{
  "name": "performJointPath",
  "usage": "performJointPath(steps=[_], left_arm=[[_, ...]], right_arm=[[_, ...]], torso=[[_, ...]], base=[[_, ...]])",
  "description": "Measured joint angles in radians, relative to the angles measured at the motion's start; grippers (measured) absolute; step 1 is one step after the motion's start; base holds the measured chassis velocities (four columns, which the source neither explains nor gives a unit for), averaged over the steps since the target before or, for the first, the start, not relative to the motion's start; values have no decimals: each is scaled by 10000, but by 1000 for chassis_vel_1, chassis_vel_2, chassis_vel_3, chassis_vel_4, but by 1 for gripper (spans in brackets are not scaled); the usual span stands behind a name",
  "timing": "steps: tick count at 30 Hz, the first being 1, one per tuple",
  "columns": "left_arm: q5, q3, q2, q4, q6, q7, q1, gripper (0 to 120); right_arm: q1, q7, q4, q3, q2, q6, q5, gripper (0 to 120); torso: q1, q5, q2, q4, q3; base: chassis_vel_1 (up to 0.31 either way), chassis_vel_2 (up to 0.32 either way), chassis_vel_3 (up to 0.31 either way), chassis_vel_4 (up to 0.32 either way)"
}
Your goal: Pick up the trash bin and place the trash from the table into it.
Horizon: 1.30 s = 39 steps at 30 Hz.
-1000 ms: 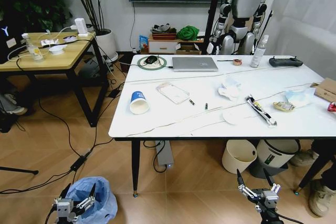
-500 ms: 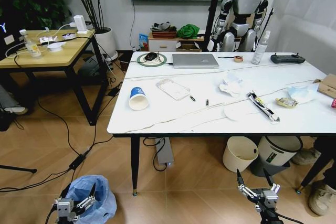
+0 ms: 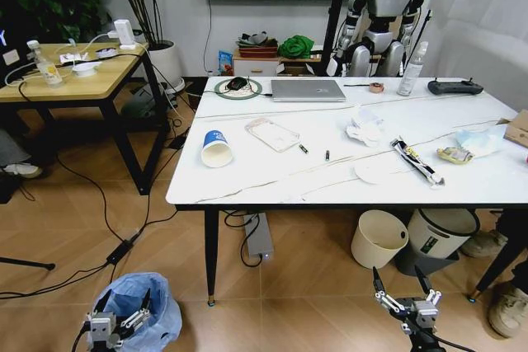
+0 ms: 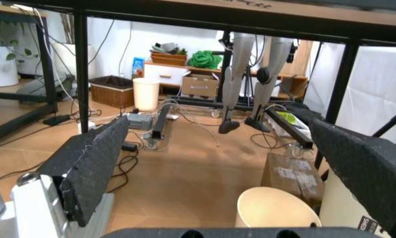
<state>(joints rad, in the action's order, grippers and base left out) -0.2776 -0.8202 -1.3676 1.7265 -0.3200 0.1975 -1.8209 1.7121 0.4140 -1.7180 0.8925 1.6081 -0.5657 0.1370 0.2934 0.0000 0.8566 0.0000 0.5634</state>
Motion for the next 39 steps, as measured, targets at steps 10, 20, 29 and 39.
performJointPath(steps=[10, 20, 29, 39], left_arm=[[-6, 18, -15, -32, -3, 0, 7, 100], [10, 32, -12, -111, 9, 6, 53, 100], [71, 65, -7, -192, 53, 18, 106, 100], [141, 100, -15, -314, 64, 19, 171, 100]], right_arm=[[-15, 0, -14, -9, 0, 8, -5, 100], [6, -9, 4, -36, 0, 16, -8, 100], [-5, -24, -11, -44, 0, 45, -5, 100], [-51, -29, 15, -49, 0, 62, -1, 100]], torso=[[-172, -1, -400, 0, -228], [-369, 0, -879, 0, -511], [-537, 0, -1286, 0, -748], [-696, 0, -1680, 0, -984]], base=[[0, 0, 0, 0], [0, 0, 0, 0], [0, 0, 0, 0], [0, 0, 0, 0]])
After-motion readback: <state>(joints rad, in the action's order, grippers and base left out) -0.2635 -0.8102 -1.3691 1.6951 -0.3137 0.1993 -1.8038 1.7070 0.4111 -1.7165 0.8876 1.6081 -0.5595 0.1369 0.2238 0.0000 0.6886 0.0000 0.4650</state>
